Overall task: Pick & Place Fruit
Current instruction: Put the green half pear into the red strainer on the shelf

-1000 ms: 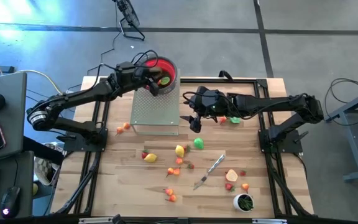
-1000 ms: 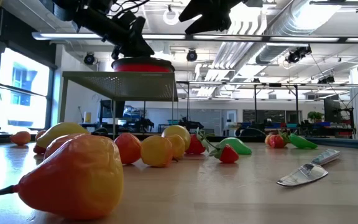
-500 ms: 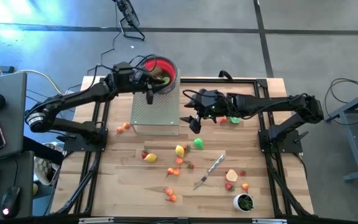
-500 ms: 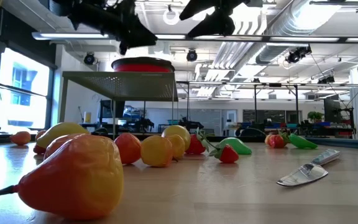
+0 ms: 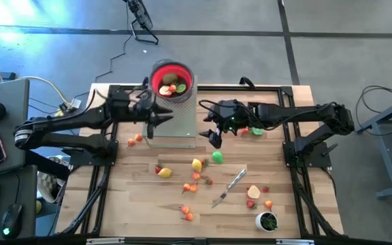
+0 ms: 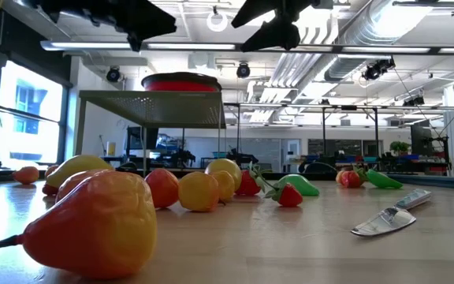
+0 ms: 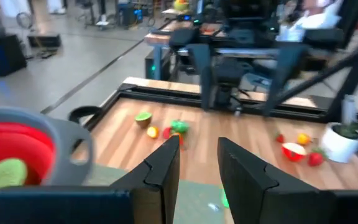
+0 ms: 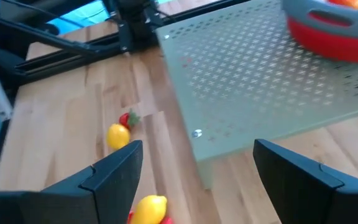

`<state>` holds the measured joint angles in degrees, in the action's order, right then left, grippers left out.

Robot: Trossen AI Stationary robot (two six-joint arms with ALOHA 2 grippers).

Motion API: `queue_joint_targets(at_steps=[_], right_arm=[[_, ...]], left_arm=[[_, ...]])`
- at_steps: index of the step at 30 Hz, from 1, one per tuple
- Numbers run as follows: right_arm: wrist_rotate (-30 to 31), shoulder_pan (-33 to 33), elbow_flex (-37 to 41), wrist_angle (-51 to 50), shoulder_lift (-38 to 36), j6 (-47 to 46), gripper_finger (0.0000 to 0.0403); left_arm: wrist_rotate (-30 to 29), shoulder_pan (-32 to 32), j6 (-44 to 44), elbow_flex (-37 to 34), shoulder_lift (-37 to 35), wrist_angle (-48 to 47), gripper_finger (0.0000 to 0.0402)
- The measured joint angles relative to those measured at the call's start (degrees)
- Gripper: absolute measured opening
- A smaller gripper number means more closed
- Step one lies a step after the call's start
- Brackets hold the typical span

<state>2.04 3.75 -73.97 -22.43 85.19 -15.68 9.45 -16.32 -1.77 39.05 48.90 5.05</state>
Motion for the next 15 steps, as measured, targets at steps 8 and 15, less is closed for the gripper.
queue_joint_targets(at_steps=[8,15], right_arm=[[-5.46,0.0,0.0,-1.86,0.0,-5.83,0.03],[-6.87,-0.4,0.0,-6.95,0.0,-7.25,0.03]], left_arm=[[-1.93,8.06,-0.02,-4.43,-7.77,0.98,0.0104],[-6.93,16.23,0.05,-4.44,-11.74,-3.38,0.0104]])
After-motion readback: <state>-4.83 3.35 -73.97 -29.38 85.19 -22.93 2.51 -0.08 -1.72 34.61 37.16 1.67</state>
